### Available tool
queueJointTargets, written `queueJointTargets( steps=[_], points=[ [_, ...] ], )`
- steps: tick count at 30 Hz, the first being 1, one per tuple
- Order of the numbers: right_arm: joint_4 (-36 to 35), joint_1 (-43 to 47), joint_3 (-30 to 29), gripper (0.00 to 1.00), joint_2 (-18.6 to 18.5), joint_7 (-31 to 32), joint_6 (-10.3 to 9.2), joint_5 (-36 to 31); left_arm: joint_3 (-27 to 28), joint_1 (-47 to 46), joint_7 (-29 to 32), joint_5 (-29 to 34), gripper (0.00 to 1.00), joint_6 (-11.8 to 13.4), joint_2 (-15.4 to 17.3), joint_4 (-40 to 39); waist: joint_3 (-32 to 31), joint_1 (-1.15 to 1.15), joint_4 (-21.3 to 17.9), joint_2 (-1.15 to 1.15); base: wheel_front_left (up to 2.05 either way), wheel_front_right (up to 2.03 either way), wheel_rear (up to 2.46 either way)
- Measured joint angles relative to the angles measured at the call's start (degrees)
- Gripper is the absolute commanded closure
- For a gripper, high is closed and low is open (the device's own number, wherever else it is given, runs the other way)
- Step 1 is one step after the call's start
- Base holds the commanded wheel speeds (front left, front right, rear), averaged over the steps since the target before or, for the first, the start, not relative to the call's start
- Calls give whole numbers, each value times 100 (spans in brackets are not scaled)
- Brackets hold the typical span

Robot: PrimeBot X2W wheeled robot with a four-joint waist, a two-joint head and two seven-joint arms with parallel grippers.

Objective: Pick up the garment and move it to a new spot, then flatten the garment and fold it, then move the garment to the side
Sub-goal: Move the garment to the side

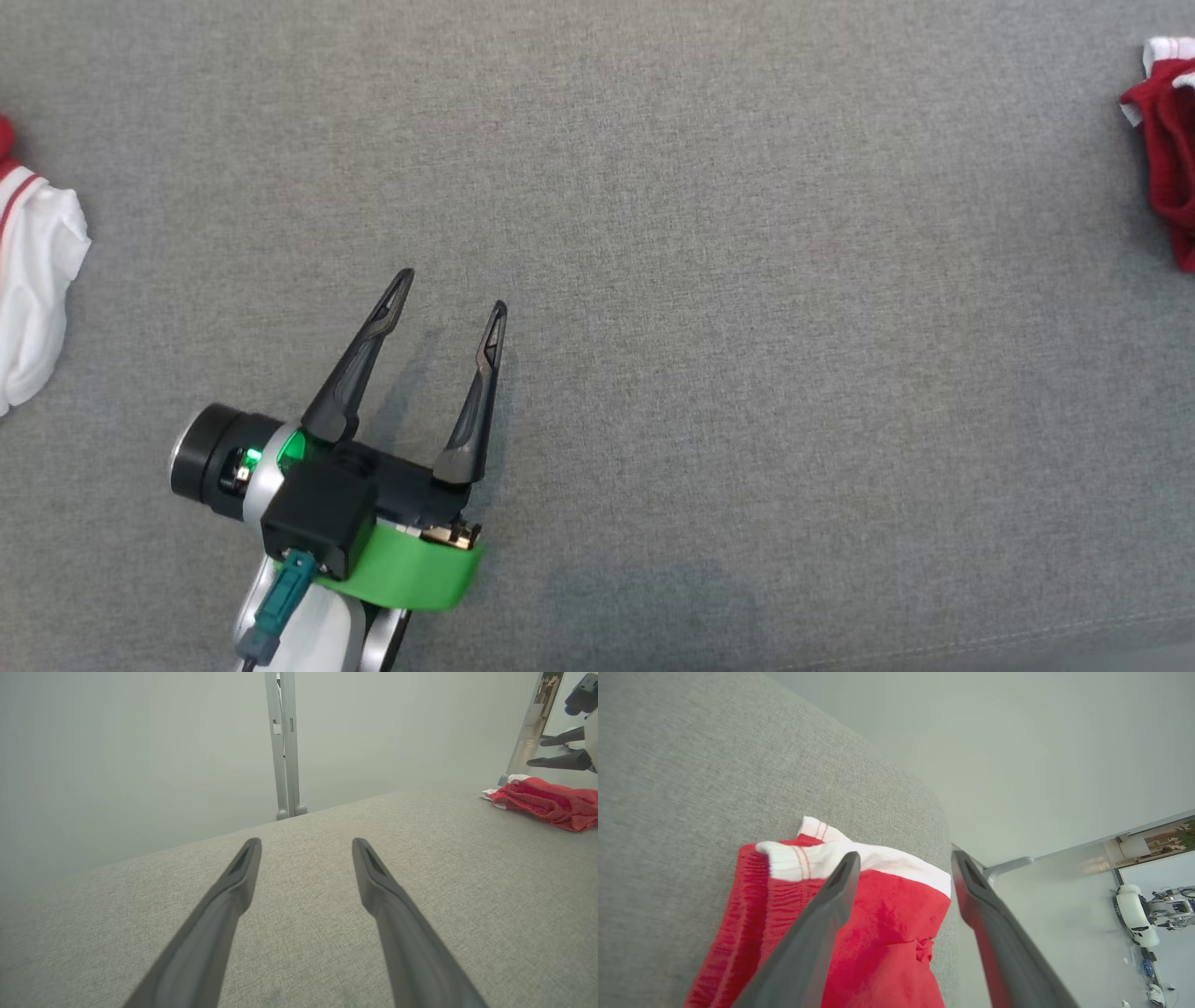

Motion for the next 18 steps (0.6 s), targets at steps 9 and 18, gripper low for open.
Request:
queueJointTargets(
  steps=[9, 18],
  points=[
    [-1516, 1381, -78, 0, 479, -475, 1, 1094, 477, 316, 123, -737, 0, 234, -192, 608, -689, 0, 111, 0, 0, 0, 0],
    [-3229, 3216, -990, 0, 1411, -312, 0, 1215, 864, 421, 421, -1345, 0, 504, -346, 1503, -1591, 0, 349, 0, 0, 0, 0]
  ],
)
